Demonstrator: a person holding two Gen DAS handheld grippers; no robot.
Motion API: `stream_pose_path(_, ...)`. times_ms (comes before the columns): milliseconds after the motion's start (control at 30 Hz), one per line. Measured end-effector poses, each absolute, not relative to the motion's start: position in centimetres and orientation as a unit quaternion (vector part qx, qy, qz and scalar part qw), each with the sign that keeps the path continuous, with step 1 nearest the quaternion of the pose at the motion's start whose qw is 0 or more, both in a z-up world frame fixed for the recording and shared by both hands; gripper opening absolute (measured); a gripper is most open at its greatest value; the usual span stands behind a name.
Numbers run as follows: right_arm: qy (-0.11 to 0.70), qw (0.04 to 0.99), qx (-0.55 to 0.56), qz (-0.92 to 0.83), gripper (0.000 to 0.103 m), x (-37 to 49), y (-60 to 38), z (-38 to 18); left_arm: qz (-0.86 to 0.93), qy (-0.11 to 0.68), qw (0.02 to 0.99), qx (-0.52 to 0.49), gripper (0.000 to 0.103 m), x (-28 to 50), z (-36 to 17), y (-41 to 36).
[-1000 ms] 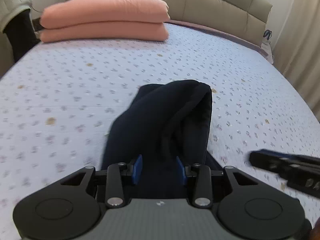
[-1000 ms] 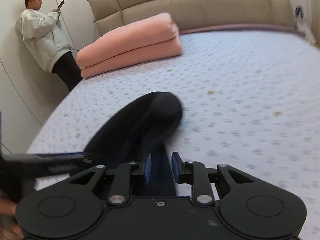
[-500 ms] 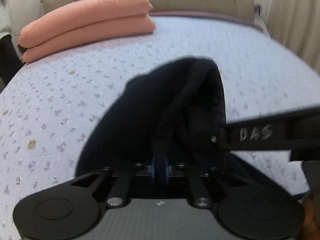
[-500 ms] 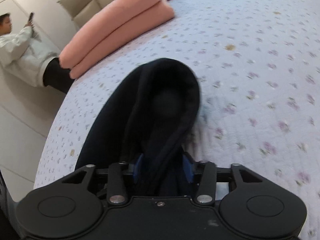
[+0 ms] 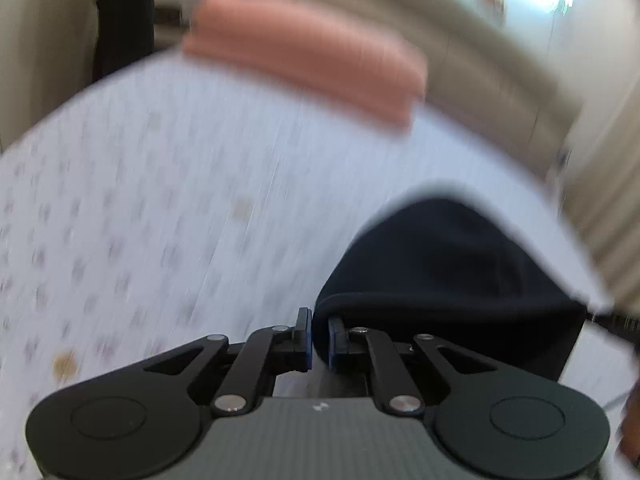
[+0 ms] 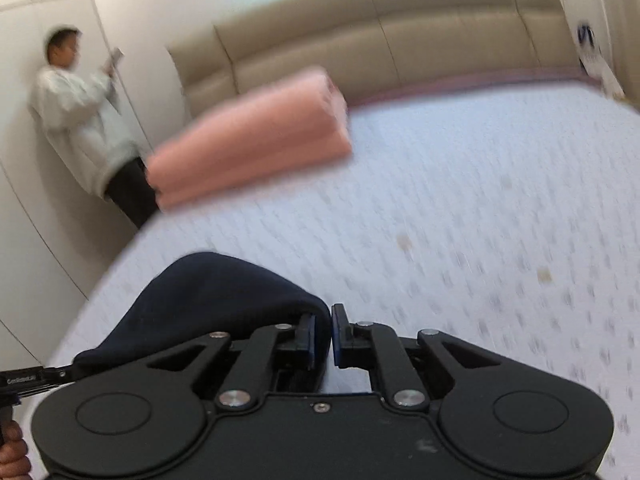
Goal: Fold large clothes
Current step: 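Lift the hem with both grippers toward the hood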
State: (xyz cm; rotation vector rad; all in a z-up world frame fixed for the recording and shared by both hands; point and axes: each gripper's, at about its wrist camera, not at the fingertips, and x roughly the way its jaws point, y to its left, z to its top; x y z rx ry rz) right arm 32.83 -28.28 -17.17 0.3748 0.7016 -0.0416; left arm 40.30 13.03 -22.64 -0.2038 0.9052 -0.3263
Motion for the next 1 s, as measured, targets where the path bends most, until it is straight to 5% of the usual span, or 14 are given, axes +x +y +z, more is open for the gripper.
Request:
stream_pose_path(100,0.431,0.888,0.157,-0.032,0.020,32.9,-27.8,-21.9,-0.140,0.475,0.868,-0.031,0.038,38.9,-24.8,12.8)
stream_pose_path(167,0.465,0.868,0.169,-0.037,0.048,32.2,-28.4,-24.0,-0.139,0.472,0.870,-0.028,0.040,38.0,-24.7,13.7)
stream_pose_path(400,0.402,0.901,0.163,-0.010,0.053,29.1,-30.2,-19.0,-0.143,0.395,0.905,-0.068,0.042,38.8,-19.4,16.7)
stream_pose_path(467,0.379,0.915,0.142,-0.005,0.053,30.7,-29.1,-17.9,-0.170,0.368,0.911,-0.073,0.042,40.2,-18.1,14.9)
stream_pose_path(633,0.350,0.928,0.125,0.005,0.020,37.3,-24.8,-18.6,-0.244,0.382,0.889,-0.061,0.041,45.4,-19.6,7.0)
stream_pose_path(733,0.379,0.918,0.117,-0.006,0.020,39.9,-22.9,-21.5,-0.236,0.440,0.864,-0.059,0.040,48.2,-24.1,4.5)
stream_pose_path(800,0.401,0.909,0.111,-0.011,0.019,40.8,-22.5,-23.2,-0.224,0.455,0.861,-0.049,0.025,48.5,-26.3,4.3)
stream_pose_path(1000,0.412,0.904,0.110,-0.001,0.016,40.2,-23.5,-23.9,-0.235,0.439,0.863,-0.089,0.016,47.9,-25.7,7.4)
